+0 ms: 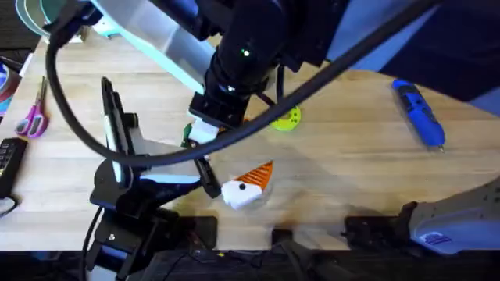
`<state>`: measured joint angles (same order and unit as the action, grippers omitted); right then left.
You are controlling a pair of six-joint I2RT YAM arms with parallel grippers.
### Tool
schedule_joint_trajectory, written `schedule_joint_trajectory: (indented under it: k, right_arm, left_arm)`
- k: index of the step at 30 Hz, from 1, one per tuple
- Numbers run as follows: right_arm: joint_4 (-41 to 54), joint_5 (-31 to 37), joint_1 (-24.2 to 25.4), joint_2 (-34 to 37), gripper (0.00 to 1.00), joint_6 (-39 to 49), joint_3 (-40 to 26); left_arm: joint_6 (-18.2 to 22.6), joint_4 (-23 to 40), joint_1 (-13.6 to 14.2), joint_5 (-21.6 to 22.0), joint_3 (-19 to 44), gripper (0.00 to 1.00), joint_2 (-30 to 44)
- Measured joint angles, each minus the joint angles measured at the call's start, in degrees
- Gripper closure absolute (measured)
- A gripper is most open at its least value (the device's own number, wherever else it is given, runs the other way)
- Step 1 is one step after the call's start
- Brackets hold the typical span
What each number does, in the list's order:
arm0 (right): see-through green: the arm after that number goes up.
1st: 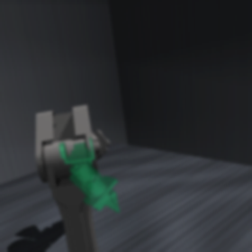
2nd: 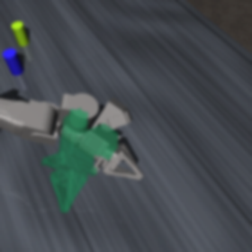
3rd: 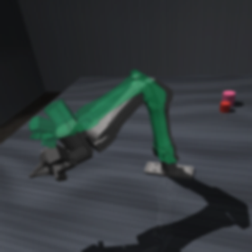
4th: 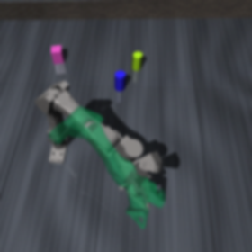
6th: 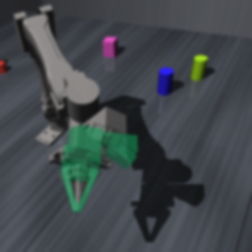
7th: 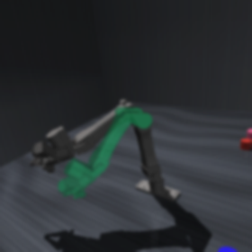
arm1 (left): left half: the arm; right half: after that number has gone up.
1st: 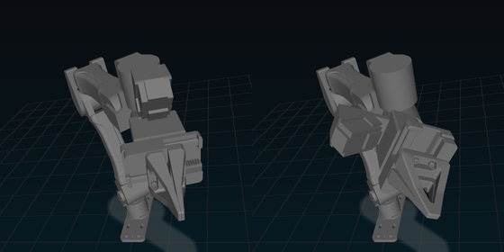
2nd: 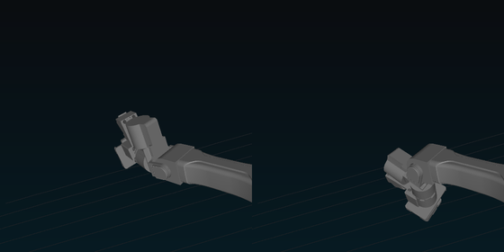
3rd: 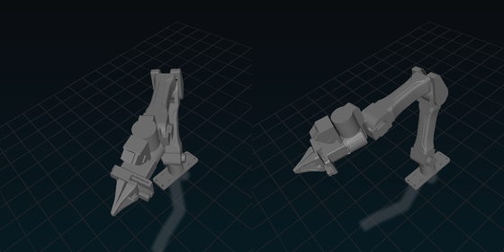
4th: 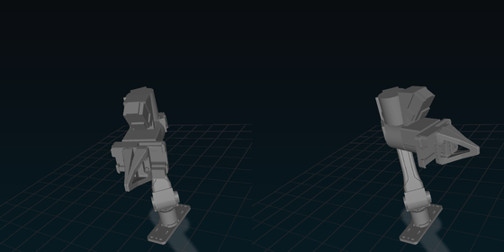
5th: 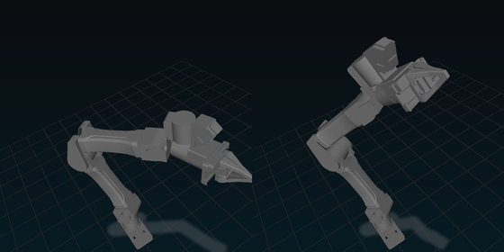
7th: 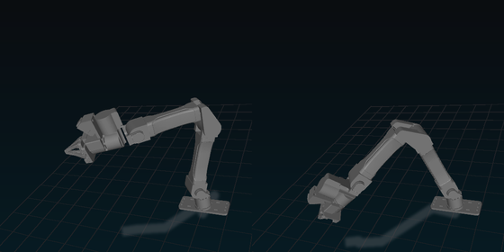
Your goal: Pick up the gripper from the table and insert it into the empty holder that is missing its gripper. Then pick up a screw, insert it into the mounting hole, and use the screwdriver to tighten it. Finally, clean up the table by picking up the vegetable and placing it into the bucket.
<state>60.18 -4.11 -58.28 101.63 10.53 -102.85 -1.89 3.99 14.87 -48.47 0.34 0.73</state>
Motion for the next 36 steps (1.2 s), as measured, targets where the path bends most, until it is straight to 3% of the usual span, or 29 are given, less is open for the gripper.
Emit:
schedule_joint_trajectory:
  k: [4, 5, 11, 19, 26, 28, 30, 33, 34, 36]
  right_arm:
    - [0.44, 0.64, 0.4, -0.98, 0.085, 0.25, -0.22]
    - [0.71, 0.49, 0.45, -1.55, 0.052, 0.19, -0.33]
    - [5.57, -0.01, 3.16, -6.95, 0.031, 0.22, -2.05]
    - [14.24, 0.01, 13.03, -16.22, 0.027, 0.19, -2.64]
    - [20.25, 0.03, 19.0, -19.86, 0.024, 0.19, -2.87]
    - [21.25, 0.0, 19.19, -20.02, 0.024, 0.19, -2.89]
    - [21.68, -0.01, 19.19, -20.02, 0.024, 0.19, -2.89]
    - [21.68, -0.01, 19.19, -20.0, 0.022, 0.19, -2.89]
    - [21.69, 0.0, 19.19, -19.98, 0.022, 0.22, -2.87]
    - [21.7, 0.0, 19.19, -19.87, 0.022, 0.2, -2.88]
  left_arm:
    - [0.0, 0.0, 0.0, 0.0, 0.0, 0.008, 0.0]
    - [0.02, -0.02, 0.0, -0.02, 0.0, 0.008, 0.0]
    - [0.04, -0.02, 0.0, -0.03, 0.0, 0.009, 0.0]
    - [0.02, -0.02, 0.0, -0.04, 0.0, 0.007, 0.0]
    - [0.02, -0.02, 0.0, -0.04, 0.0, 0.007, 0.0]
    - [0.07, -0.02, 0.0, -0.02, 0.0, 0.137, 0.0]
    - [0.11, -0.02, 0.0, -0.02, 0.0, 0.382, 0.0]
    - [0.22, -0.02, 0.0, -0.02, 0.0, 0.864, 0.0]
    - [0.49, -0.04, 0.0, -0.01, 0.0, 0.96, 0.0]
    - [0.46, -0.03, 0.0, -0.02, 0.0, 0.989, 0.0]
